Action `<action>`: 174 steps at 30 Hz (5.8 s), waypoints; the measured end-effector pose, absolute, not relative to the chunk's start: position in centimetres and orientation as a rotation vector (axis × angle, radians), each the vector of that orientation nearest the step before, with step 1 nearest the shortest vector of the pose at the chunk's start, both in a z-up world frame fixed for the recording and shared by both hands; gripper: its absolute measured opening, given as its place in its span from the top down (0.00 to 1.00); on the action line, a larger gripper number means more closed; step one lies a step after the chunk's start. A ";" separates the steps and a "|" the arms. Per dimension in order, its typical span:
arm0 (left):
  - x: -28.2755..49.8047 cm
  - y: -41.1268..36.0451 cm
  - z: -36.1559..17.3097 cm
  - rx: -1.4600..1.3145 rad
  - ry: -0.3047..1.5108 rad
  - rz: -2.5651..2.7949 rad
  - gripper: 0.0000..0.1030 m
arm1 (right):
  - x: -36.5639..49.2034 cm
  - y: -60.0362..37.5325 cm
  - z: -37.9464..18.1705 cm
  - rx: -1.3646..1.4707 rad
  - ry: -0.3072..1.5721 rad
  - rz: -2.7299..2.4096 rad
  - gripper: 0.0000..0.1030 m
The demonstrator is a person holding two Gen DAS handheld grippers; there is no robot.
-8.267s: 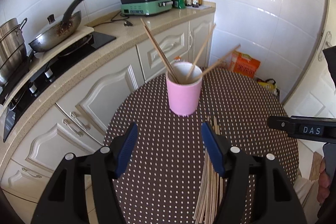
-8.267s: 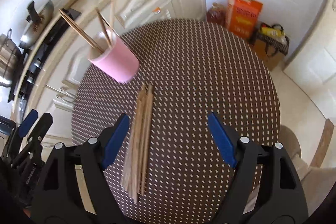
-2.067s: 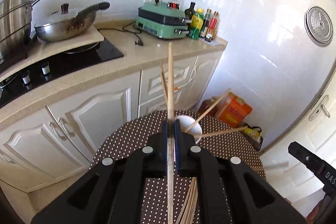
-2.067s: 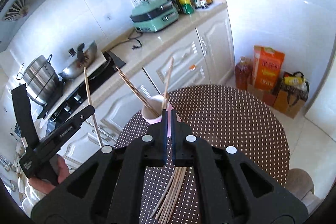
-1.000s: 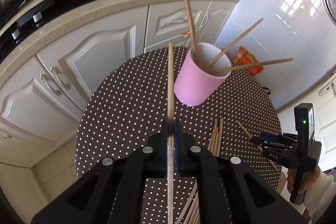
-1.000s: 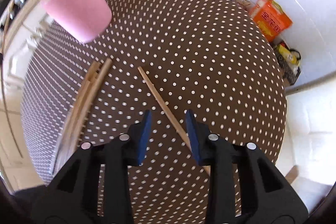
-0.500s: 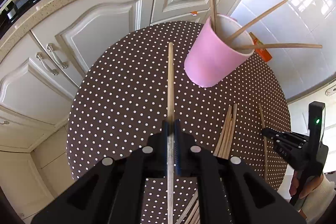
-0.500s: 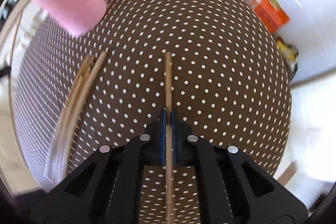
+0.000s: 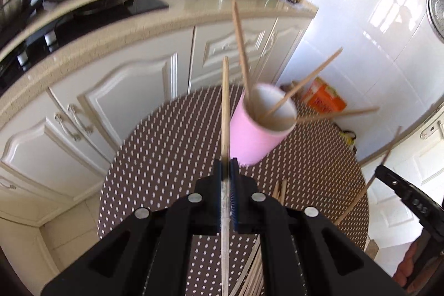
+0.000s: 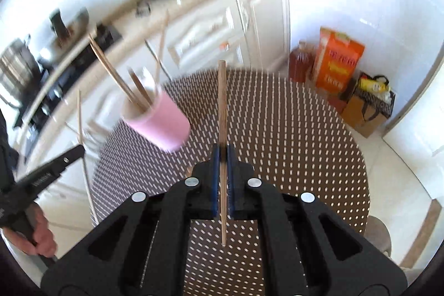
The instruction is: Organize utensils
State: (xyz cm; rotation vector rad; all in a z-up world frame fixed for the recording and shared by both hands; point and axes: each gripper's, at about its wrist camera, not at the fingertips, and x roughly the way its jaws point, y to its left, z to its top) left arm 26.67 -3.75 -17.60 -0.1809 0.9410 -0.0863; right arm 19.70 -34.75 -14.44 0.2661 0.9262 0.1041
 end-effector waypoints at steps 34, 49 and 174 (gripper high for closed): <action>36.2 -7.5 -7.1 -0.197 0.386 -0.118 0.94 | 28.0 -26.9 -5.0 0.267 0.590 0.224 0.95; 34.1 -7.4 -15.0 -0.144 0.394 -0.091 0.93 | 28.8 -24.8 -11.3 0.198 0.683 0.253 0.95; 21.0 -6.3 -29.9 0.206 1.172 -0.263 0.42 | 20.7 -19.5 -31.2 0.118 1.511 -0.098 0.39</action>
